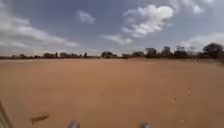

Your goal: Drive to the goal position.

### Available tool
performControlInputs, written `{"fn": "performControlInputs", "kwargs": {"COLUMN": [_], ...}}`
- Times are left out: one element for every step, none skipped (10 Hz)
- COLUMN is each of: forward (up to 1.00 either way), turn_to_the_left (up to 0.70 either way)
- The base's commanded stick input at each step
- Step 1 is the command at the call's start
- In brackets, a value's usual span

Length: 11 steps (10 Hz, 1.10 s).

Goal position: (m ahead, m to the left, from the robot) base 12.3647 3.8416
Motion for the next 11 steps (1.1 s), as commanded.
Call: {"fn": "performControlInputs", "kwargs": {"forward": [0.70,0.70,0.70,0.70,0.70,0.70,0.70,0.70,0.70,0.70,0.70], "turn_to_the_left": [0.00,0.00,0.00,0.00,0.00,0.00,0.00,0.00,0.00,0.00,0.00]}}
